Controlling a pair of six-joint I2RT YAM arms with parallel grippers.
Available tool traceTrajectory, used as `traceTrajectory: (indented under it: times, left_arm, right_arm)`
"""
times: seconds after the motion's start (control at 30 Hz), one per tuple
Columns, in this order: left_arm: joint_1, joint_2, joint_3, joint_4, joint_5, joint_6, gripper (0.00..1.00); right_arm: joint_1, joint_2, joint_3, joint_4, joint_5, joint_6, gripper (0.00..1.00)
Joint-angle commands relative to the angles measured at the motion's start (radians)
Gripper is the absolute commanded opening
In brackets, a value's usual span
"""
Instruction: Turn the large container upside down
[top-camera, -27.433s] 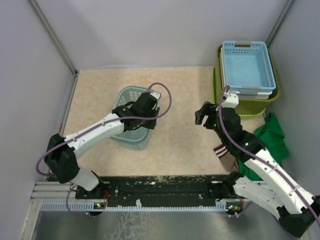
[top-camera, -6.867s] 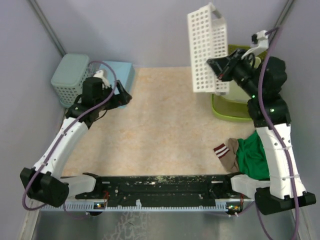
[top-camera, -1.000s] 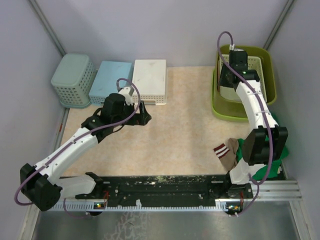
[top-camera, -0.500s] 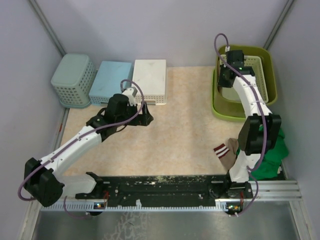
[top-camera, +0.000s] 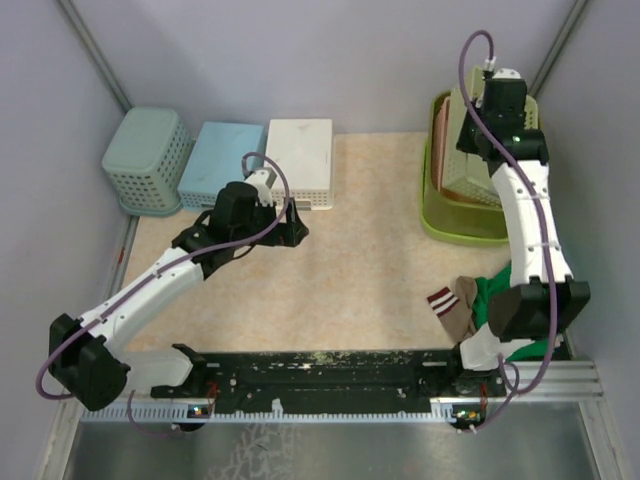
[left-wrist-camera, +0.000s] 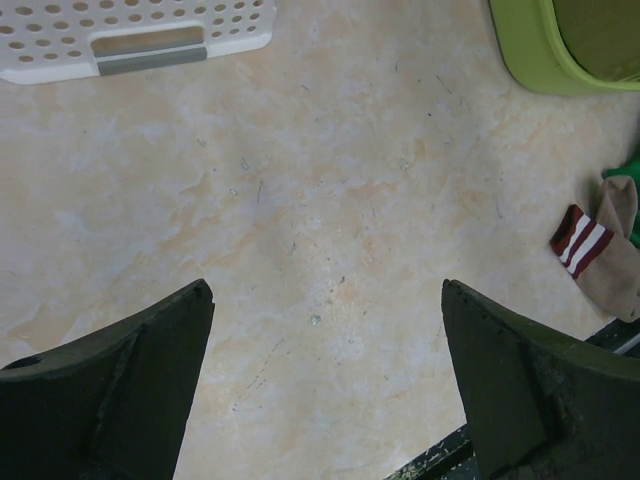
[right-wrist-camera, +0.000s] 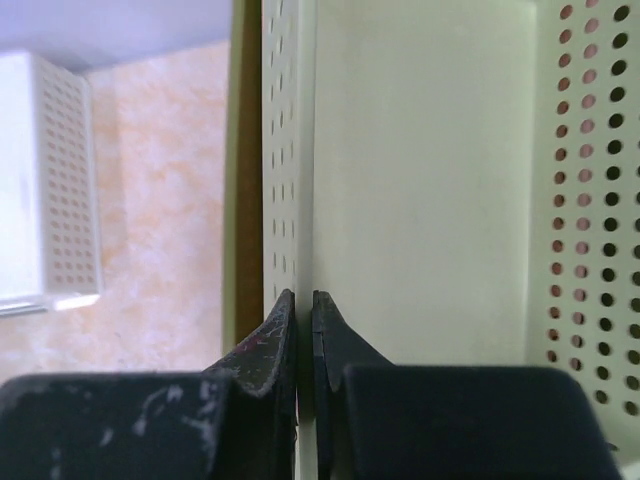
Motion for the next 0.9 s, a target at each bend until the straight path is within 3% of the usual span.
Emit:
traceTrajectory:
  times: [0.0, 0.27, 0.4, 0.5, 0.57, 0.67, 0.77, 0.87]
  left_arm:
    - [0.0, 0.017, 0.087, -0.05, -0.063, -0.004, 1.0]
    - [0.006, -0.016, 0.092, -0.056, -0.099, -0.013, 1.0]
    - [0.032, -0.043, 0.128, -0.1, -0.129, 0.004, 1.0]
    - [0.163, -0.065, 0.151, -0.138, -0.042, -0.003, 1.0]
    - [0.312, -0.095, 0.138, -0.142, 0.063, -0.025, 1.0]
    - [0.473, -0.153, 0.117, -0.15, 0.106, -0.057, 1.0]
    - [0.554, -0.206, 0.114, -0.192, 0.048, -0.103, 1.0]
    - [0.597, -0.268, 0.095, -0.202, 0.003, -0.161, 1.0]
  right_arm:
    - [-0.004, -0.208, 0.072, 0.067, 0.021, 0.015, 0.0]
    - [-0.003, -0.365, 0.047, 0.1, -0.059, 0.023, 0.0]
    - [-0.003, -0.447, -0.004, 0.201, -0.355, 0.101, 0.0]
    - [0.032, -0.508, -0.162, 0.423, -0.663, 0.273, 0.0]
    - [0.139, -0.536, -0.271, 0.559, -0.741, 0.344, 0.0]
    - [0.375, -0.527, -0.353, 0.63, -0.699, 0.358, 0.0]
    - [0.57, -0.492, -0.434, 0.7, -0.672, 0.399, 0.0]
    - [0.616, -0.479, -0.601, 0.866, -0.687, 0.545, 0.0]
